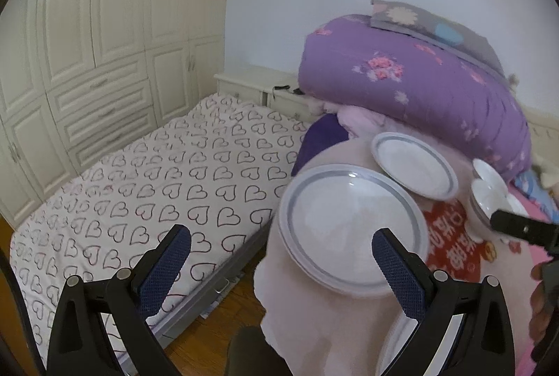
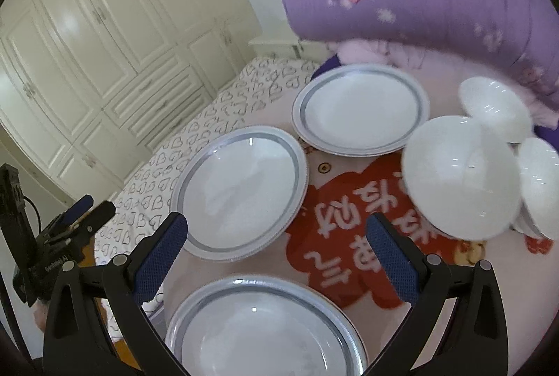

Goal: Organize plates and bowls

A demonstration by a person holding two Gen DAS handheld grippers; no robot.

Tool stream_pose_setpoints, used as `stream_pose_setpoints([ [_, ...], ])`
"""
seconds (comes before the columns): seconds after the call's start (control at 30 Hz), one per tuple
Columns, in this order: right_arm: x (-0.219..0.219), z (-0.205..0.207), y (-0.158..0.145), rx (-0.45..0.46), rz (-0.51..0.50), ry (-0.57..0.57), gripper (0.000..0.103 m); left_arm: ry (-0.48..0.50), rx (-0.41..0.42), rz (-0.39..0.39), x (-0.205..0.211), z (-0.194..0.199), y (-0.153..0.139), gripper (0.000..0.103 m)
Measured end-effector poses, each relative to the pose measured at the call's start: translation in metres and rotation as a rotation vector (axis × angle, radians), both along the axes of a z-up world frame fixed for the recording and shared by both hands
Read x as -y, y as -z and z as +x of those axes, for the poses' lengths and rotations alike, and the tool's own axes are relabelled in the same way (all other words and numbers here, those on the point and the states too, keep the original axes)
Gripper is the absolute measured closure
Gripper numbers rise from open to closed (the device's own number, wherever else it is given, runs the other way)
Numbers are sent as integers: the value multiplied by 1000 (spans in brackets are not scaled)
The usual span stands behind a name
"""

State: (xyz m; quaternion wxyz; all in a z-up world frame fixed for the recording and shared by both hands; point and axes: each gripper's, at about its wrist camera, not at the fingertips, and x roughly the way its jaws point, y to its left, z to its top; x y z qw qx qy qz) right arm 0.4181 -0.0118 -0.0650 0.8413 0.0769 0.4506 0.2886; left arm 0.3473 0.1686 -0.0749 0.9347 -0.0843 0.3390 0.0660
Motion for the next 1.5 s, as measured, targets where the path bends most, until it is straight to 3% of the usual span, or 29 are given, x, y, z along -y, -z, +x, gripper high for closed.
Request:
stream_pose_setpoints([
  [0.17, -13, 27, 22, -89, -1, -3, 0, 8, -56, -66, -29, 35, 11, 1],
  [0.43, -32, 49, 46, -137, -48, -40, 0, 38, -152, -136, -67, 108, 26, 1],
  [0.53, -37, 57, 51, -149, -51, -48, 1, 55, -200, -184, -80, 135, 36, 4],
  [0.67, -44, 63, 55, -161, -63, -46, 1, 76, -252, -216, -93, 167, 48, 18],
  [0.87, -52, 69, 58, -175, -67, -60, 3, 93, -274, -218, -100, 198, 57, 22],
  [1.1, -60, 76, 64, -208, -66, -56, 16, 120, -292, -212, -97, 211, 64, 33],
  [1.27, -68, 74, 69, -224, -88, -61, 26, 140, -324, -245, -92, 207, 74, 57],
  [1.4, -70, 75, 75, -239, -98, -61, 35, 156, -331, -240, -94, 212, 76, 61],
  [1.5, -71, 77, 78, -251, -99, -65, 48, 180, -327, -242, -92, 215, 77, 71],
])
